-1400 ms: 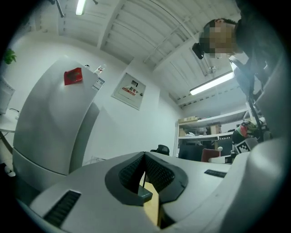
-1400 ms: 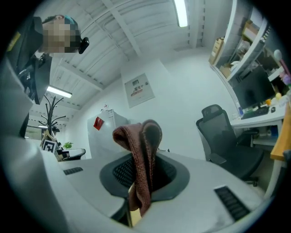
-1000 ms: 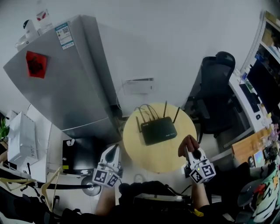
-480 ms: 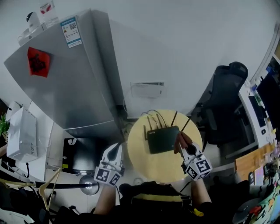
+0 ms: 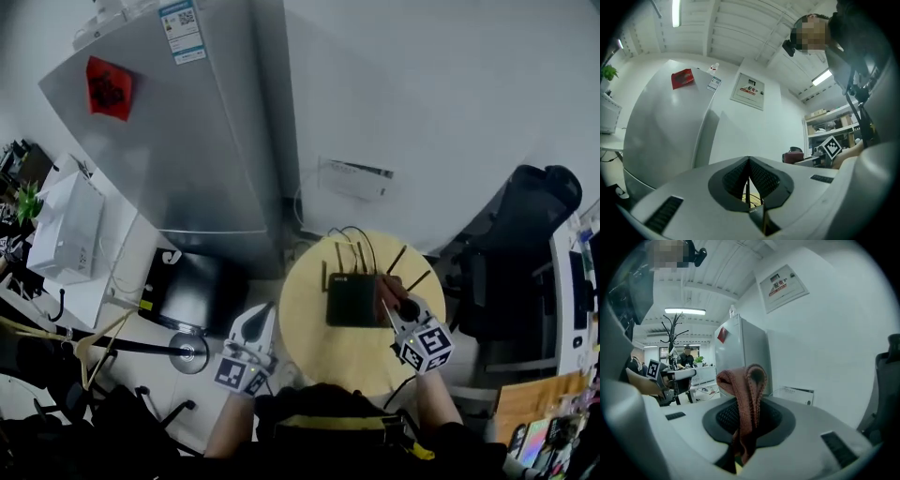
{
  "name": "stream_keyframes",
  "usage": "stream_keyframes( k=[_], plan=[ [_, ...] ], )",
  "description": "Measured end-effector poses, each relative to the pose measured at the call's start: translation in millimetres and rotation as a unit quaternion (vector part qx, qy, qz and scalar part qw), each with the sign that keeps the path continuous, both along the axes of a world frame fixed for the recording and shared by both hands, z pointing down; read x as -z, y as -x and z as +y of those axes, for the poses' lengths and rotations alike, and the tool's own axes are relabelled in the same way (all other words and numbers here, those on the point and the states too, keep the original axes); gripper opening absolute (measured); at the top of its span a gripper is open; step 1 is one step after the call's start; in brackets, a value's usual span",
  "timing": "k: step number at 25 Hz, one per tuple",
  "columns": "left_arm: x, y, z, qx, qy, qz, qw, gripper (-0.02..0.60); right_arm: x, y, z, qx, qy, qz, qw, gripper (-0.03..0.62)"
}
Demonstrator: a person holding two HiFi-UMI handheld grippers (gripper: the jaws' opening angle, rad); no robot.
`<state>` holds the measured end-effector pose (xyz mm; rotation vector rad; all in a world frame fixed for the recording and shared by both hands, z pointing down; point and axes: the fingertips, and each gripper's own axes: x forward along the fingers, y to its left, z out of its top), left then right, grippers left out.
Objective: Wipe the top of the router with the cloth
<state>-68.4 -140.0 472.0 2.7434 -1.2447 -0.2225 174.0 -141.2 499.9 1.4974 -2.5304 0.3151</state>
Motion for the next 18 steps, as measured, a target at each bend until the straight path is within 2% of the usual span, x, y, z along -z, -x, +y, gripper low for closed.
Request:
stream_keyframes(
  k=[7,10,12,14,16,18],
  plan=[
    [-7,28,7,0.051,0.015,-0.019,0.9984,-0.003,-52,24,-30,0.058,0.050,0.087,0.993,0.060],
    [-10,31,9,0.053,0.017,-0.022,0.9982,-0.003,-84,30,-47,0.070,0.081,0.162,0.981,0.060],
    [-11,32,10,0.052,0.023,-0.015,0.9983,-0.003,-108,34,-60,0.076,0.093,0.256,0.959,0.060],
    [-12,36,8,0.054,0.022,-0.011,0.9982,-0.003,-131,41,-73,0.098,0.100,0.350,0.926,0.060],
    [-12,37,4,0.056,0.021,-0.017,0.9981,-0.003,-157,48,-83,0.125,0.112,0.412,0.896,0.060],
    [-12,33,1,0.053,0.021,-0.020,0.9981,-0.003,-179,49,-93,0.141,0.124,0.453,0.872,0.060]
  ],
)
